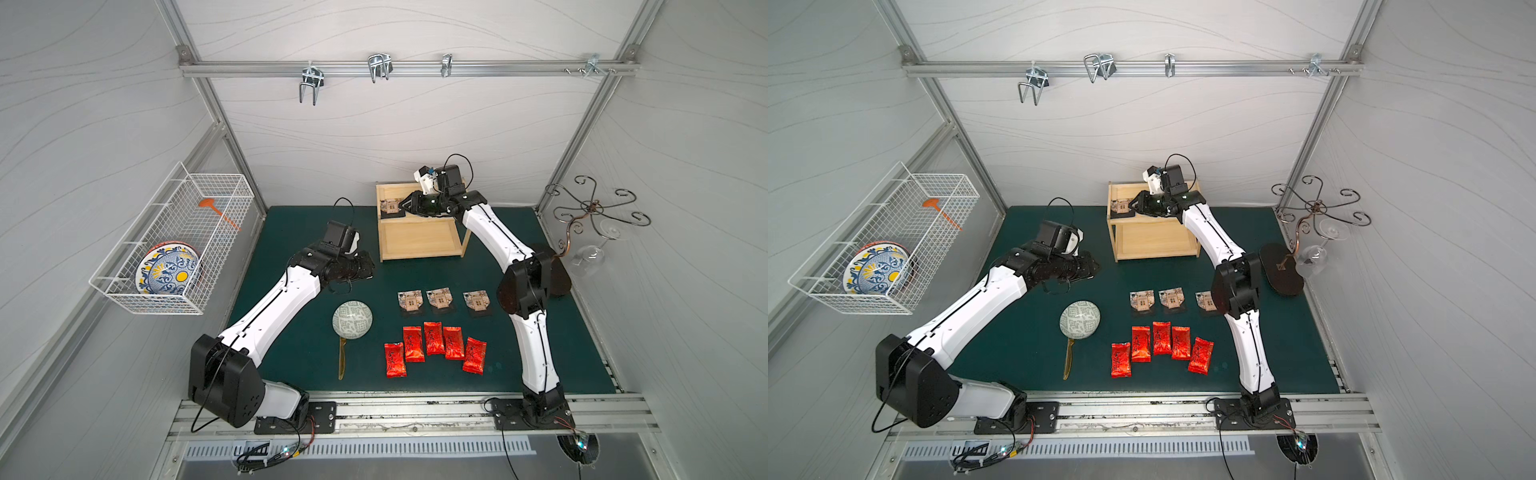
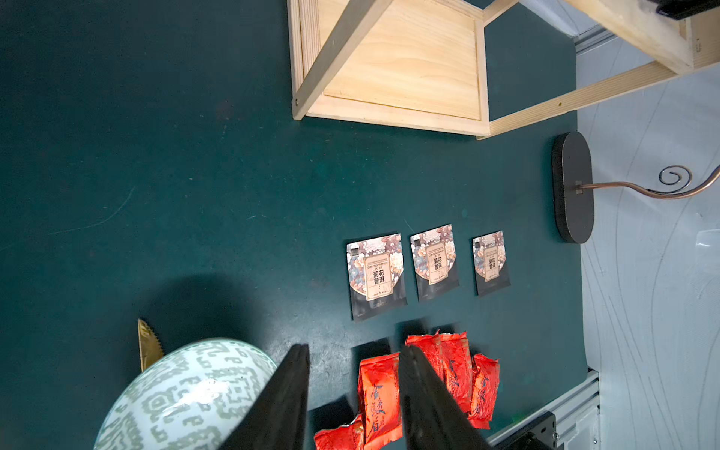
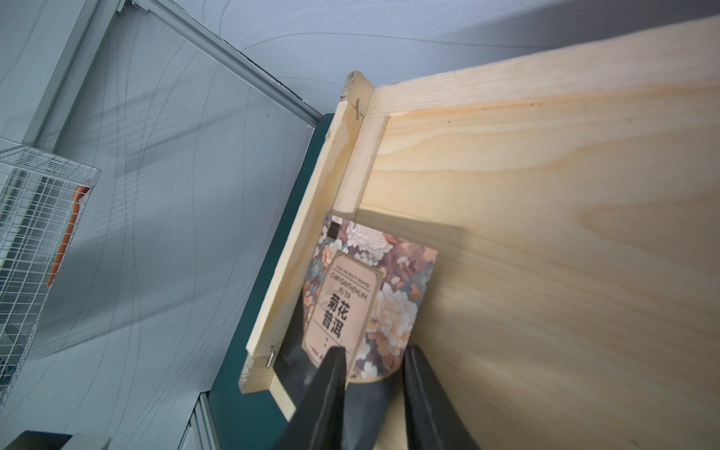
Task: Place the tea bags on the shelf by color
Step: Place the tea bag on the shelf, then pick up the tea bag from the center of the board.
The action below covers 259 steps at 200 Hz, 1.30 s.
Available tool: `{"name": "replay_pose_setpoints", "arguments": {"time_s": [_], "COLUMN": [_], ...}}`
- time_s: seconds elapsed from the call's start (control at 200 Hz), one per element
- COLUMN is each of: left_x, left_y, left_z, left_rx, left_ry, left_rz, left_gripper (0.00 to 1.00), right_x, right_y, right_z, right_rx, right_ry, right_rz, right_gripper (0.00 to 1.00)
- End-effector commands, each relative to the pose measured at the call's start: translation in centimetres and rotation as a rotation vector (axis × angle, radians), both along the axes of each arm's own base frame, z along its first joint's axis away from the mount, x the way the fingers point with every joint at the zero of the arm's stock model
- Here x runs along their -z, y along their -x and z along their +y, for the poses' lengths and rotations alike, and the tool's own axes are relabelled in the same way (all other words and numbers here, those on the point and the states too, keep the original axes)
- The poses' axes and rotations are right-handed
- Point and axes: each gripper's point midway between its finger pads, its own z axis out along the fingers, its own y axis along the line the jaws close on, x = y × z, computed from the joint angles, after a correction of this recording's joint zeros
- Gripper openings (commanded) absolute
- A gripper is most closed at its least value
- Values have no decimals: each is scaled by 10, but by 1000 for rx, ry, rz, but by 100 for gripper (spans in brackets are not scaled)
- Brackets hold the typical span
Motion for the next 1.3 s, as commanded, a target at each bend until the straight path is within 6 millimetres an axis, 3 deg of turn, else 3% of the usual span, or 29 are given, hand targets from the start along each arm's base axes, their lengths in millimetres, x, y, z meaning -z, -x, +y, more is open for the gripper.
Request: {"name": "replay_pose_setpoints", "arguments": {"time_s": [0.0, 0.175, 0.295, 0.42, 0.5, 0.7, 0.98, 1.29], "left_x": [-15, -11, -2, 13, 28, 74, 112, 135], "left_y": [-3, 2, 12, 23, 28, 27, 11, 5], "left_z": [-6, -11, -21, -41, -53, -73, -89, -109], "left_rx": [25, 33, 54, 95, 113, 120, 104, 124], "left_ry": [43, 76, 82, 66, 67, 46, 18, 6], "left_rz": [-55, -30, -8, 23, 60, 164, 218, 248], "left_gripper": [44, 44, 42, 41, 40, 35, 34, 33], "right_x": [-28, -79, -79, -36, 4, 78, 154, 199], "right_y": [1, 26, 67, 118, 149, 197, 212, 210], "right_z": [-10, -22, -28, -41, -50, -59, -74, -81], "right_rx": [9, 10, 9, 13, 8, -25, -9, 4], "right_ry": [-3, -13, 24, 81, 113, 116, 115, 108], "right_rz": [-42, -117, -127, -66, 2, 141, 307, 402], "right_gripper": [35, 39, 38, 31, 28, 24, 22, 22]}}
